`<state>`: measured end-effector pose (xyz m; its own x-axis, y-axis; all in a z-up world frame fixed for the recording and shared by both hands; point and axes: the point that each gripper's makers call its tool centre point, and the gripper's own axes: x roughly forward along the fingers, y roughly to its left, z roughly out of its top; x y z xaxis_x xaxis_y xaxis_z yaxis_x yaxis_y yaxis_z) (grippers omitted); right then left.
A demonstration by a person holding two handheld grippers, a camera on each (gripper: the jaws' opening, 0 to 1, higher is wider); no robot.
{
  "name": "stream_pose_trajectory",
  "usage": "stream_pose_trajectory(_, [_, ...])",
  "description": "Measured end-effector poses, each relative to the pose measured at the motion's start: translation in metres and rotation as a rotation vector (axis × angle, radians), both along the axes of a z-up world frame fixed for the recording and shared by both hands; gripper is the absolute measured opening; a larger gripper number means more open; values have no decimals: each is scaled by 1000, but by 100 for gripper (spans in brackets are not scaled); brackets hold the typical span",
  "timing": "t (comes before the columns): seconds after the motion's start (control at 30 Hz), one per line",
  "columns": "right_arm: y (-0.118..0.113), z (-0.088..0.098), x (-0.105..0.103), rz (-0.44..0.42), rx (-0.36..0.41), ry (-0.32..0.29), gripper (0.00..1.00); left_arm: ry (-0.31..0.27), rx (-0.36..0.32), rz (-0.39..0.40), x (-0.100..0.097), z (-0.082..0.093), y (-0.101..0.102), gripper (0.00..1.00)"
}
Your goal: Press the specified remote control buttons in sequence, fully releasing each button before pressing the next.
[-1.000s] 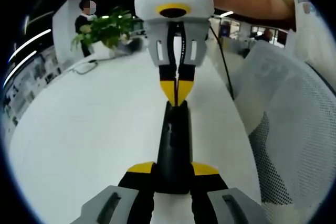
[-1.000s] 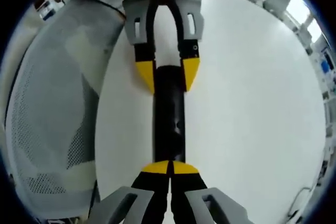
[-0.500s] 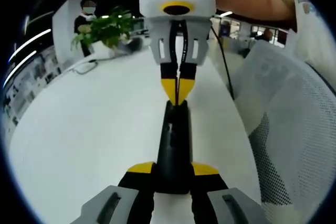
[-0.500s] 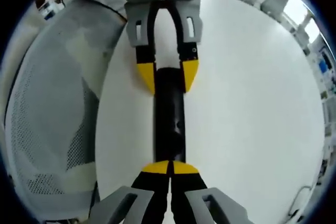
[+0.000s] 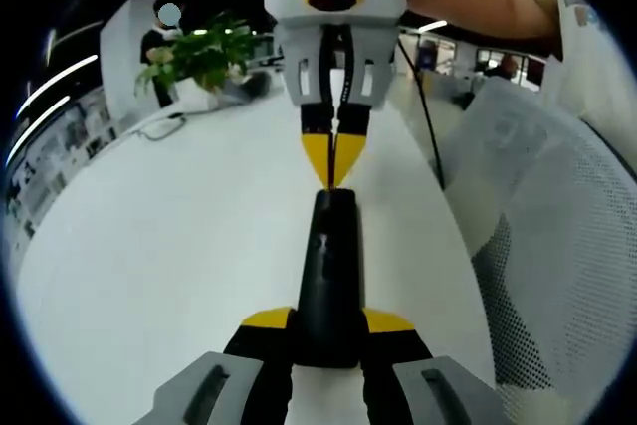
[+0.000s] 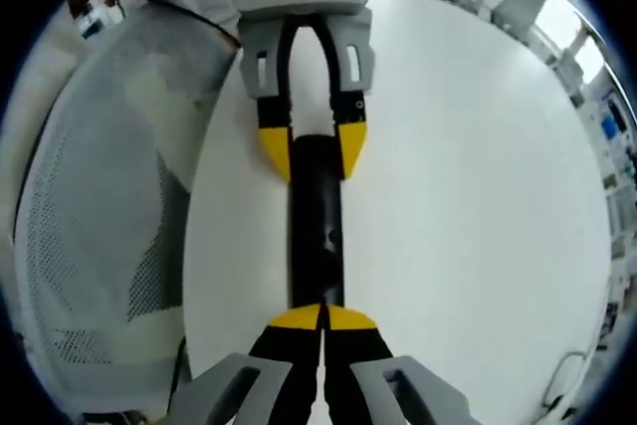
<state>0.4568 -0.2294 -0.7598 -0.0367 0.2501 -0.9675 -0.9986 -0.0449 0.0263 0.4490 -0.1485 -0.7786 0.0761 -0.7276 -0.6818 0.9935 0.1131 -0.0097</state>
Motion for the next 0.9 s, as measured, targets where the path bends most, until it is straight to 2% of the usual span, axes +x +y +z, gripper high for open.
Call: stream_pose_trajectory(0.9, [14,8,-2,22,17,-7,0,-2,-2,2,0,0,-1,24])
